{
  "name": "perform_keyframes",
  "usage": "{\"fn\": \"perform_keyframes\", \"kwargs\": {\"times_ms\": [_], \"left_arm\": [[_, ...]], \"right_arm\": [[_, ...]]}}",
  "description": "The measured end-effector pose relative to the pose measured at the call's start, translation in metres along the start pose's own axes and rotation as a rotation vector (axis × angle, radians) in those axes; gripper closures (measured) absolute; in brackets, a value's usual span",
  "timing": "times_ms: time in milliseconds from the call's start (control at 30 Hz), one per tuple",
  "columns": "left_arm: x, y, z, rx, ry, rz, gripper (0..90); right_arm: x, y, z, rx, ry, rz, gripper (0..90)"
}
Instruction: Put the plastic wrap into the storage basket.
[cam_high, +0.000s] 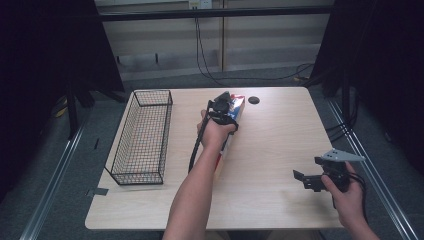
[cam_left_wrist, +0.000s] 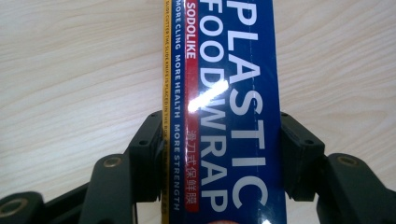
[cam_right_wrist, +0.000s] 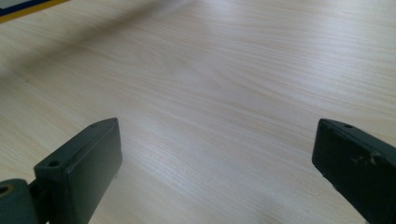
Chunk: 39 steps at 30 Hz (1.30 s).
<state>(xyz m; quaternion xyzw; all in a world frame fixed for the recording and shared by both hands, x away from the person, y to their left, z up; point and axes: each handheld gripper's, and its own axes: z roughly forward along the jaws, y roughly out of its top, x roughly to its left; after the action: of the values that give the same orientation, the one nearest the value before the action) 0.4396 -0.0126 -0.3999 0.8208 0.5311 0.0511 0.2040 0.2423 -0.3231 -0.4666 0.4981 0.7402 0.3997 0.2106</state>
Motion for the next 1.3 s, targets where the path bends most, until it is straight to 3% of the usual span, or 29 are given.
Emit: {"fn": "perform_keyframes", "kwargs": {"times_ms": [533, 1300], "left_arm": [[0.026, -0.005, -0.03, -0.01, 0.026, -0.038, 43.3], [0.051, -0.011, -0.055, -0.017, 0.048, -0.096, 43.3]], "right_arm": [[0.002, 0.0, 0.001, 0.003, 0.002, -0.004, 1.7], [0.002, 0.001, 0.0, -0.002, 0.003, -0.005, 1.7]]}}
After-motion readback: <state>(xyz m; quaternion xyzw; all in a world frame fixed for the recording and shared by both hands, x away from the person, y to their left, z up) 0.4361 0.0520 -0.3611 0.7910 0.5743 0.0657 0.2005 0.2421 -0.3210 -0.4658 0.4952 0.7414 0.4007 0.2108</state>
